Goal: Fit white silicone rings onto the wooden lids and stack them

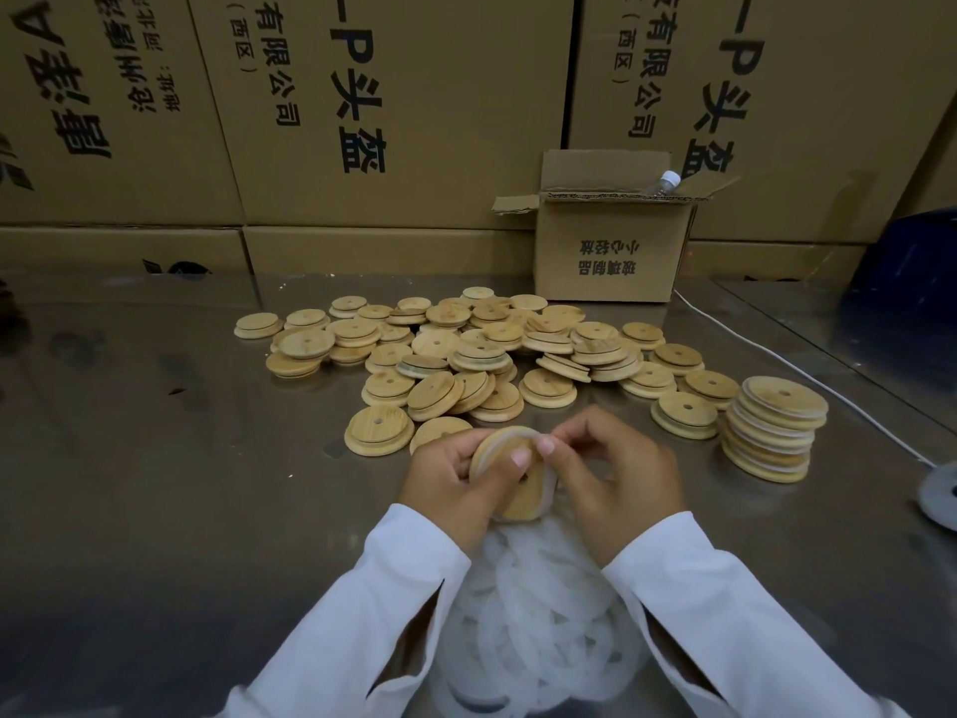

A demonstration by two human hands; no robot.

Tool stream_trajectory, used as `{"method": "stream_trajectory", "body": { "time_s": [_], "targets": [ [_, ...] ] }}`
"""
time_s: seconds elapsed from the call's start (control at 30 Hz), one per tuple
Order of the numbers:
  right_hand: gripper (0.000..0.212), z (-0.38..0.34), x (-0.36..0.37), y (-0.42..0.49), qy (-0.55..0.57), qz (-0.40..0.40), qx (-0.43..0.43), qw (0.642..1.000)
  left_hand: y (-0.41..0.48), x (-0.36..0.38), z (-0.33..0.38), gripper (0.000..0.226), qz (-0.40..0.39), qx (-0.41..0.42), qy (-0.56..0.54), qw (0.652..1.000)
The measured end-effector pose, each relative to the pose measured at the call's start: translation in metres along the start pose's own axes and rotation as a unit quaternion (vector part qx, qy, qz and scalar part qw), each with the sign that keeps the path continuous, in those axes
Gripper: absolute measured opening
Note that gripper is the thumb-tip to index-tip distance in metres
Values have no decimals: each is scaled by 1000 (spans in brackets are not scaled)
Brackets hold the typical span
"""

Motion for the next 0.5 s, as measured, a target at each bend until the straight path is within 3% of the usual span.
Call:
{"method": "stream_trajectory", "body": {
  "time_s": [0.3, 0.5],
  "targets": [
    [18, 18, -4, 6, 37, -6, 92, 995, 3, 2, -8, 19, -23, -23, -13, 999],
    [20, 19, -5, 7, 82, 6, 117, 990, 1, 9, -14, 19, -45, -67, -94, 992]
  ]
}}
Point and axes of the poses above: each hand's wrist, its own y-axis towards the middle knuckle, its own x-axis out of the palm, z = x × y, the point moved 9 cm from there along y, towards the middle knuckle, and after that the axes turned 12 degrees about y, right-handed, at the moved point
